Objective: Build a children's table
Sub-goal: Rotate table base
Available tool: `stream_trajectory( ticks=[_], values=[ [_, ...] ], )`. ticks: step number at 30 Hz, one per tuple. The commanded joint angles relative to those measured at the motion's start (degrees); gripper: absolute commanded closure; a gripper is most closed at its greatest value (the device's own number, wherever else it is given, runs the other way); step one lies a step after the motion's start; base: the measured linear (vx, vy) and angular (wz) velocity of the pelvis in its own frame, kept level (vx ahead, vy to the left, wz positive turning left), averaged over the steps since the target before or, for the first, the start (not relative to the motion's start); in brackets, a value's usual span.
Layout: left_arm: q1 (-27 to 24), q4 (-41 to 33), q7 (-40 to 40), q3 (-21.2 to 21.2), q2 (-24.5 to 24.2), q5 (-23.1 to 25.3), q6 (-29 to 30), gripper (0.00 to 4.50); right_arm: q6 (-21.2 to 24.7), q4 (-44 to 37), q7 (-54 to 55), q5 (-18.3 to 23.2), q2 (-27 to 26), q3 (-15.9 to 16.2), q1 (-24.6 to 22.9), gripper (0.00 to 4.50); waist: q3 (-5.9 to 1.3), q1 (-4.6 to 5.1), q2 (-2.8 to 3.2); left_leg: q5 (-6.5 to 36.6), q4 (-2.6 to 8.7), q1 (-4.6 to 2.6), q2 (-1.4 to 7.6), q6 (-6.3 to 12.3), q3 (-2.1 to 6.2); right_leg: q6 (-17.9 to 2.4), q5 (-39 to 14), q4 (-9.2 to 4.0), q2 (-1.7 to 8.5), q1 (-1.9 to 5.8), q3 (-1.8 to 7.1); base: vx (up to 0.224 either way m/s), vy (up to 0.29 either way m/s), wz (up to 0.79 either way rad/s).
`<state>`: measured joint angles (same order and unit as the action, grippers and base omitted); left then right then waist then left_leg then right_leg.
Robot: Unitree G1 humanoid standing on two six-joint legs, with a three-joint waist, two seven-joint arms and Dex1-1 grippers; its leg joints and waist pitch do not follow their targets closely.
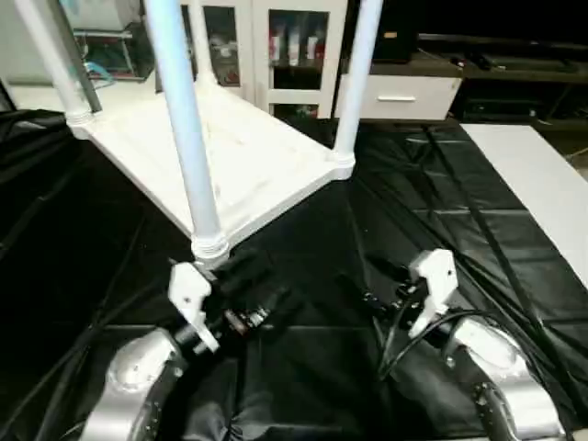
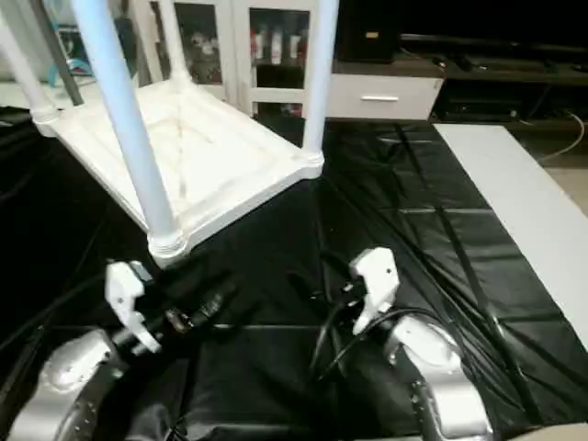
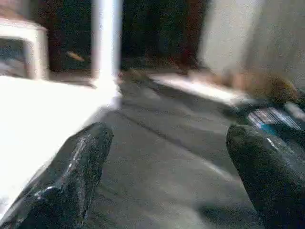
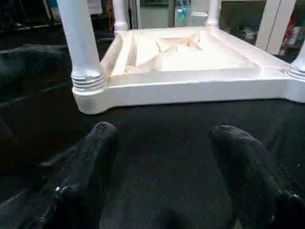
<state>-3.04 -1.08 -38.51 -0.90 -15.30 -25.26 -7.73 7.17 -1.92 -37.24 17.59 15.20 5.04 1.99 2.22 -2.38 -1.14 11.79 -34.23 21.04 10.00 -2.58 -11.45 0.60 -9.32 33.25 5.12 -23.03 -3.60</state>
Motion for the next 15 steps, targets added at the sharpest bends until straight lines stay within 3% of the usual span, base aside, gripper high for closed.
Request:
stream_trajectory(
  ticks=[1, 5, 7, 8, 9, 11, 13, 14, 15],
  values=[
    [-1.4, -1.0, -0.4, 1.2, -0.4, -1.6, 0.1, 0.07, -0.2, 0.0, 0.4, -0.3, 0.4, -0.4, 0.4, 1.13, -2.55, -0.19, 0.43, 18.0, 5.34, -0.67, 3.59, 0.03, 1.75, -10.3, -15.0, -3.34, 2.93, 1.97, 2.58, 0.0, 0.0, 0.0],
    [-5.5, -2.6, -0.9, 2.3, -2.0, -1.9, 0.3, 0.07, -0.4, 0.5, 0.3, -0.5, 0.5, -0.7, 0.6, 1.13, -2.36, 0.01, 0.26, 20.3, 5.47, -0.88, 3.63, -0.48, 1.8, -8.4, -18.8, -3.8, 2.87, 1.57, 2.78, 0.0, 0.0, 0.0],
    [-4.9, -1.8, 0.4, 4.6, -1.6, -2.1, -1.0, 0.07, -0.2, 0.7, 0.1, -0.4, 0.6, -0.8, 1.0, 1.13, -2.27, -0.06, -0.05, 20.9, 5.5, -0.96, 3.59, -0.7, 1.73, -8.1, -20.2, -4.04, 2.91, 1.45, 2.82, 0.0, 0.0, 0.0],
    [-4.4, -1.3, 0.9, 5.7, -1.3, -1.9, -1.7, 0.07, -0.1, 0.7, 0.0, -0.3, 0.5, -0.8, 1.3, 1.13, -2.17, -0.15, 0.13, 21.5, 5.54, -1.04, 3.59, -0.95, 1.77, -7.9, -21.0, -4.13, 2.92, 1.39, 2.83, 0.0, 0.0, 0.0],
    [-2.7, -0.2, 2.0, 7.0, -0.9, -2.1, -2.2, 0.07, 0.1, 0.9, 0.0, -0.3, 0.4, -0.7, 1.6, 1.13, -2.07, -0.21, -0.18, 22.0, 5.59, -1.01, 3.54, -1.09, 1.82, -7.4, -22.2, -4.3, 2.95, 1.41, 2.77, 0.0, 0.0, 0.0],
    [-1.2, 0.6, 2.9, 8.0, -0.6, -2.2, -2.6, 0.07, 0.2, 1.0, 0.0, -0.3, 0.4, -0.6, 1.9, 1.13, -2.13, -0.43, -0.05, 23.1, 5.45, -1.47, 3.38, -1.67, 1.82, -6.6, -24.2, -4.51, 2.97, 1.1, 2.73, 0.0, 0.0, 0.0],
    [2.7, 3.1, 3.7, 8.9, -1.0, -2.4, -2.5, 0.07, 0.4, 1.4, 0.0, -0.3, 0.0, -0.3, 2.7, 1.13, -1.99, -0.32, -0.45, 22.8, 5.7, -0.95, 3.43, -1.78, 2.06, -6.0, -24.7, -4.48, 3.03, 1.46, 2.63, 0.0, 0.0, 0.0],
    [4.7, 4.5, 3.7, 9.0, -1.4, -2.3, -2.3, 0.07, 0.5, 1.6, 0.0, -0.3, -0.1, -0.1, 3.2, 1.13, -2.1, -0.5, -0.2, 23.4, 5.55, -1.48, 3.26, -2.03, 1.98, -5.5, -25.6, -4.57, 2.94, 1.02, 2.66, 0.0, 0.0, 0.0],
    [7.3, 6.4, 2.9, 8.8, -2.0, -2.7, -1.5, 0.07, 0.5, 1.9, -0.1, -0.4, -0.4, 0.1, 3.7, 1.13, -2.2, -0.52, -0.07, 23.0, 5.55, -1.49, 3.2, -2.26, 2.01, -5.4, -24.9, -4.53, 2.97, 1.05, 2.7, 0.0, 0.0, 0.0]
  ],
)
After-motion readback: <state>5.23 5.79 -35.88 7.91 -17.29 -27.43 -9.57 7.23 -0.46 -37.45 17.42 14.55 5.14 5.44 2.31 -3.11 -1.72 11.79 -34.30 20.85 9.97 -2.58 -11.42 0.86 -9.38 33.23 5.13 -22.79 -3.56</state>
